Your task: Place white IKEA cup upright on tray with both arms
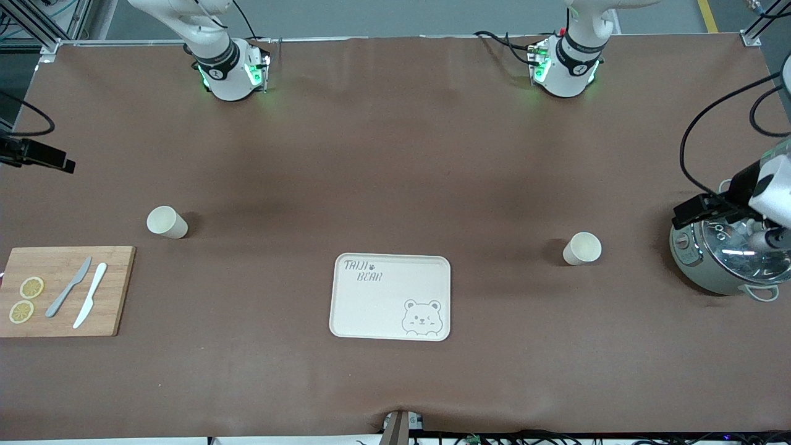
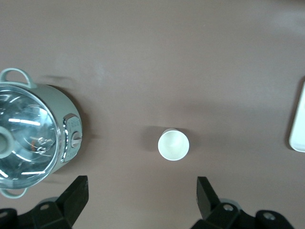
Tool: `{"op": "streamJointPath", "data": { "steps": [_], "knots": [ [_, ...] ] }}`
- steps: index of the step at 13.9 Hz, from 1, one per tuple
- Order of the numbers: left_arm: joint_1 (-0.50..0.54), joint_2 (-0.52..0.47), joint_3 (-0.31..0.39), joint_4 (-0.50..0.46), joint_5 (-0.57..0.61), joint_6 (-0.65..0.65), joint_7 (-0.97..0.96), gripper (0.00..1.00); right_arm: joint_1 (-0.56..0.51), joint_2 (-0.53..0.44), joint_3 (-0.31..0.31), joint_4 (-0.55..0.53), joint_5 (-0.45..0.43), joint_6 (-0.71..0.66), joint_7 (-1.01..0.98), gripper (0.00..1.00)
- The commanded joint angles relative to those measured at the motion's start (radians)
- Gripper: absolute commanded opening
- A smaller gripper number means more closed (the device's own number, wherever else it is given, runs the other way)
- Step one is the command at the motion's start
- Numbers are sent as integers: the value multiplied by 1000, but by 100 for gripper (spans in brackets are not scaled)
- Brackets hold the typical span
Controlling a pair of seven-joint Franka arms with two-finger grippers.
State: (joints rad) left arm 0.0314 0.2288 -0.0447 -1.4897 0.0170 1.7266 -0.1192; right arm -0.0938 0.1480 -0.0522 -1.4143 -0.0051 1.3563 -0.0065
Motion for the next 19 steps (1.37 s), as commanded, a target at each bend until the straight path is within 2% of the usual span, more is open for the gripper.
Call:
{"op": "streamJointPath", "data": {
  "steps": [1,3,7,9,12,15,19],
  "knots": [
    [7,50,-3,-30,-14,60,4,100,-32,50,5,-6,-23,-28,-18,100],
    [12,50,-3,-137,-15,176,6,100,-55,67,5,-55,-12,35,-18,100],
    [4,47,-6,-357,-15,400,6,97,-95,39,5,-320,-10,317,-16,100],
    [5,41,-7,-455,-15,505,4,94,-112,38,5,-403,-10,418,-16,100],
    [5,41,-10,-535,-15,570,6,86,-138,29,6,-585,-3,642,-15,100],
    [5,53,-12,-593,-15,655,4,76,-141,19,6,-699,13,768,-13,100],
    [4,96,-14,-592,-15,666,12,53,-147,25,6,-865,53,1012,-13,100]
  ]
}}
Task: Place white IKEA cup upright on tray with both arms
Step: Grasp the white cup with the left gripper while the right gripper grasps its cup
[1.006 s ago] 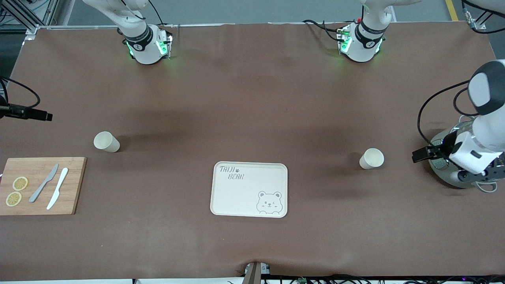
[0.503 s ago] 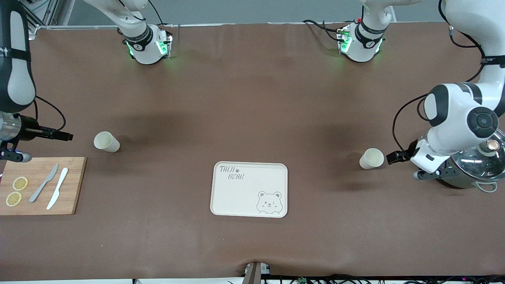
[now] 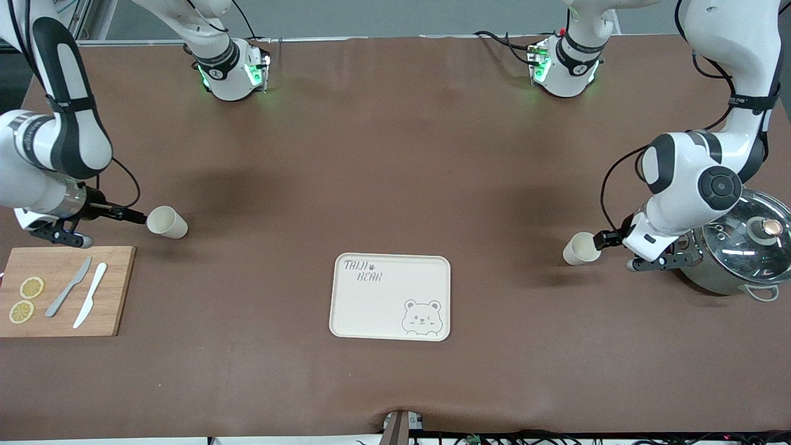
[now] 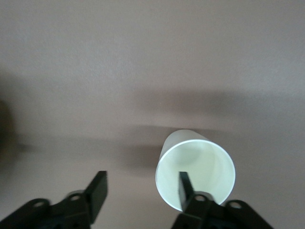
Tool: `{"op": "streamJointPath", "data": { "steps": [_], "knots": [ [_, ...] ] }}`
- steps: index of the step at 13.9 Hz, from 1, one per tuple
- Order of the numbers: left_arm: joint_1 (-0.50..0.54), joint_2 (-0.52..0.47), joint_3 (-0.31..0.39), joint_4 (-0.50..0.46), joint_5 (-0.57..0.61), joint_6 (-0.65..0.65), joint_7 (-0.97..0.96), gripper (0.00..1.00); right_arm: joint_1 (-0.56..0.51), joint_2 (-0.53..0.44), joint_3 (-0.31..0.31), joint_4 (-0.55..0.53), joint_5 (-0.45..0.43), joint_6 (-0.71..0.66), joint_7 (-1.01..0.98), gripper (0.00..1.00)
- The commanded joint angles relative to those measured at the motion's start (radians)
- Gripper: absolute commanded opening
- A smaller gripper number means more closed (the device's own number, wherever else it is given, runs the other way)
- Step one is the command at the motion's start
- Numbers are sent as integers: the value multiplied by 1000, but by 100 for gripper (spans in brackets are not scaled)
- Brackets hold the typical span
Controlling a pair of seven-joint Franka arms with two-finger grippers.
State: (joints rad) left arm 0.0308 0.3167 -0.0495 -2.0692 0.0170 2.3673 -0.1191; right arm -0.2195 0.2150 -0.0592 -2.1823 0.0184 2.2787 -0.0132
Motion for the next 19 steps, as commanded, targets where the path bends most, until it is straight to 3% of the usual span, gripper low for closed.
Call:
{"op": "streamJointPath", "data": {
  "steps": [1,5,6,8,9,12,15,19],
  "knots": [
    [3,22,-10,-14,-15,39,12,52,-21,-39,13,-103,34,96,-4,100],
    [3,47,-23,-15,-15,66,12,45,-20,-6,13,-108,129,99,-4,97],
    [5,50,-26,-15,-15,70,12,39,-20,-5,13,-109,129,99,-4,93],
    [5,51,-32,-15,-15,70,12,5,-23,4,12,-116,127,105,-4,79],
    [3,53,-32,-14,-17,72,12,0,-21,7,12,-117,129,114,-4,68],
    [1,59,-39,1,-15,73,12,0,-24,26,13,-119,129,133,-2,51],
    [-12,62,-50,34,-17,72,-5,0,-31,23,13,-126,129,122,-2,22],
    [-80,55,-53,96,-17,63,-152,0,-31,23,13,-122,129,125,-4,1]
  ]
}}
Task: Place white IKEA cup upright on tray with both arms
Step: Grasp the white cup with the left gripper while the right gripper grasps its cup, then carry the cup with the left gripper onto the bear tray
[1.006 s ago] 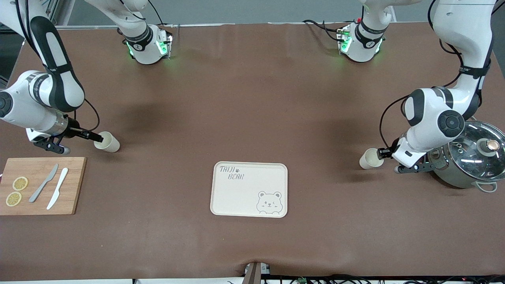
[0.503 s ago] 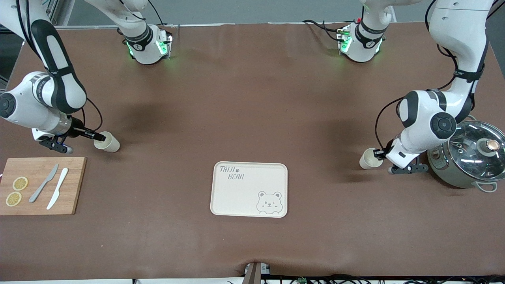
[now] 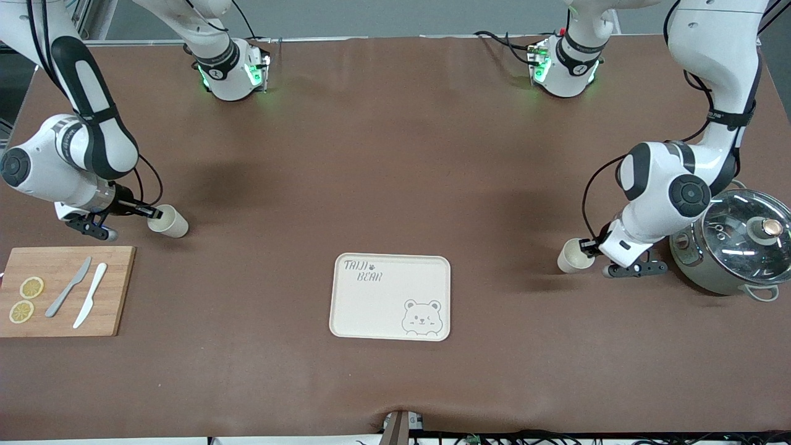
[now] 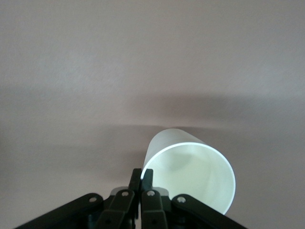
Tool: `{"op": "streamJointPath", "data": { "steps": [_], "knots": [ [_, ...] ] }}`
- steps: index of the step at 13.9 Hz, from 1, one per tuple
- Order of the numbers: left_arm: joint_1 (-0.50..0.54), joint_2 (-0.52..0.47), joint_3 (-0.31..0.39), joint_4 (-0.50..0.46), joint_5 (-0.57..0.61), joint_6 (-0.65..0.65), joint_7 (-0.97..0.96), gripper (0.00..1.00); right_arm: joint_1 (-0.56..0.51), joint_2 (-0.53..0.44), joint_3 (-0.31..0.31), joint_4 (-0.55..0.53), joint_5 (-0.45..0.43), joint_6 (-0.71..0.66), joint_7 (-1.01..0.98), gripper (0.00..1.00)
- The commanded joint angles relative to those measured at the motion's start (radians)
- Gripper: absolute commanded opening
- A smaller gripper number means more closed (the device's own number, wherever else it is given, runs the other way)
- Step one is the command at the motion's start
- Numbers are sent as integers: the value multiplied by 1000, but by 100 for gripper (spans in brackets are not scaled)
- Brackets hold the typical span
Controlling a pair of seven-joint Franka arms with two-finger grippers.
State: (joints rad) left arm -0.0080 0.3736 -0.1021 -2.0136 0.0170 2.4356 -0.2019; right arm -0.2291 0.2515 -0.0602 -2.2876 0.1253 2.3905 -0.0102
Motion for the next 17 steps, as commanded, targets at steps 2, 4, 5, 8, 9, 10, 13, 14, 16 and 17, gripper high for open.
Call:
{"op": "streamJointPath", "data": {
  "steps": [2,4,5,8,9,10,13,14,16,17],
  "knots": [
    [-91,-2,-2,78,-17,-9,-154,0,-15,-17,14,-10,22,6,-7,0],
    [-147,4,-1,134,-17,-24,-236,0,-10,-21,16,19,22,-31,-7,0],
    [-173,13,-1,169,-18,-44,-296,0,-12,-21,14,64,22,-101,-8,0],
    [-251,108,1,321,-14,-110,-479,0,-19,-20,13,218,16,-351,-19,0],
    [-271,141,1,370,-12,-118,-528,0,-19,-23,13,247,8,-400,-22,0],
    [-305,172,1,422,-14,-125,-589,0,-19,-26,13,281,8,-448,-25,0],
    [-383,275,2,550,-11,-138,-775,0,-13,-23,13,381,-13,-553,-24,0],
    [-409,310,7,596,-8,-138,-810,0,-12,-23,13,396,-24,-556,-22,0],
    [-435,356,15,630,-8,-138,-846,0,-7,-21,17,436,-26,-565,-22,0],
    [-443,364,15,638,-6,-138,-847,0,4,-21,20,460,-26,-576,-14,0]
  ]
}}
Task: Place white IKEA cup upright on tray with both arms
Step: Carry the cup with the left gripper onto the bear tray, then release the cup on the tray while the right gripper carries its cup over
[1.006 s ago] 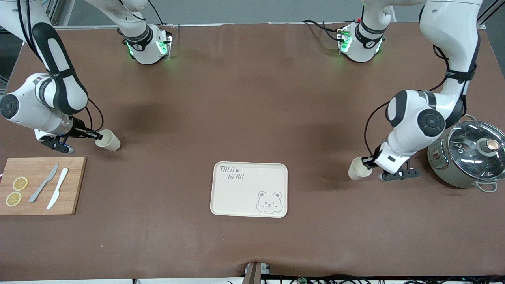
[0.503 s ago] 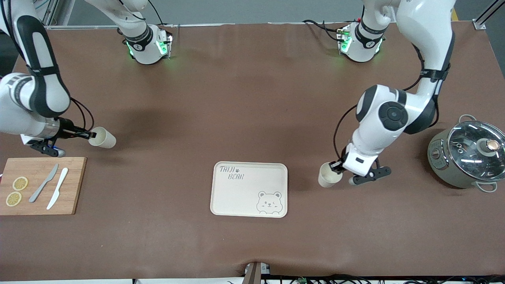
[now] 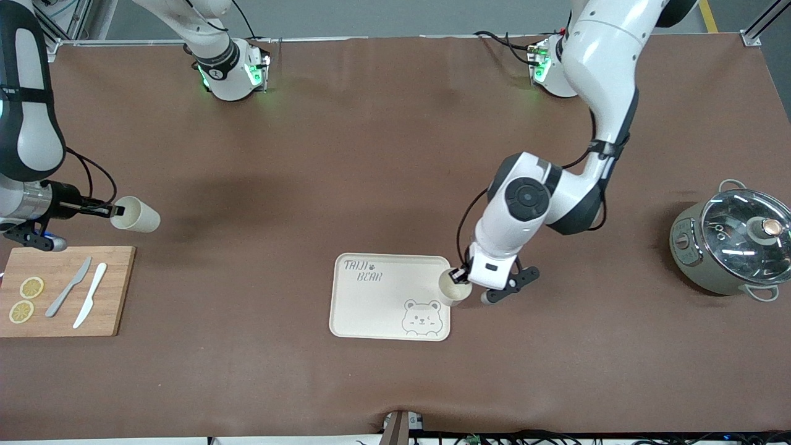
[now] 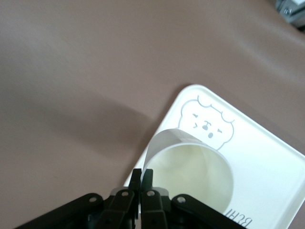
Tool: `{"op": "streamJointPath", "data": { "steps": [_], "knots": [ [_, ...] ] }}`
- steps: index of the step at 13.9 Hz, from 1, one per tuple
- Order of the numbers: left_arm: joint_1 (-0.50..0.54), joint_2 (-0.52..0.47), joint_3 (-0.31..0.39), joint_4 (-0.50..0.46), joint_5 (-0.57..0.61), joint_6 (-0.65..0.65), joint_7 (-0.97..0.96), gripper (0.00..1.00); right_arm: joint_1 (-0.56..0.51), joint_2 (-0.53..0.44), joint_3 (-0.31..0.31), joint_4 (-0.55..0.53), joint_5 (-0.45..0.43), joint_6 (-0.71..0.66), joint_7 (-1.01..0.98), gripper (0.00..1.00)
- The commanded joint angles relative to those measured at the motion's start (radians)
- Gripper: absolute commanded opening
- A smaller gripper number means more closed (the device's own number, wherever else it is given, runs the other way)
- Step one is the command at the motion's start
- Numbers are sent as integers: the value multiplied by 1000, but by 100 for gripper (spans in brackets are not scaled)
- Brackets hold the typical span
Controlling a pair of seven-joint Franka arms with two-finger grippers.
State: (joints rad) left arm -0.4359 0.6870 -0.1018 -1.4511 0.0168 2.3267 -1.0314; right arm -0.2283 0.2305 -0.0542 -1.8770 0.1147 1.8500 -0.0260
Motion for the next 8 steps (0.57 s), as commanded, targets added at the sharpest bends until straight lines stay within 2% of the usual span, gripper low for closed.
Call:
{"op": "streamJointPath", "data": {
  "steps": [1,4,8],
  "knots": [
    [-18,51,14,74,-6,-29,-18,0,32,0,14,67,-15,-40,5,0],
    [-30,78,14,75,-12,-27,-19,0,122,0,14,76,-15,-37,50,0],
    [-50,97,13,75,-15,-27,-47,0,301,15,14,111,-4,-35,335,0]
  ]
}}
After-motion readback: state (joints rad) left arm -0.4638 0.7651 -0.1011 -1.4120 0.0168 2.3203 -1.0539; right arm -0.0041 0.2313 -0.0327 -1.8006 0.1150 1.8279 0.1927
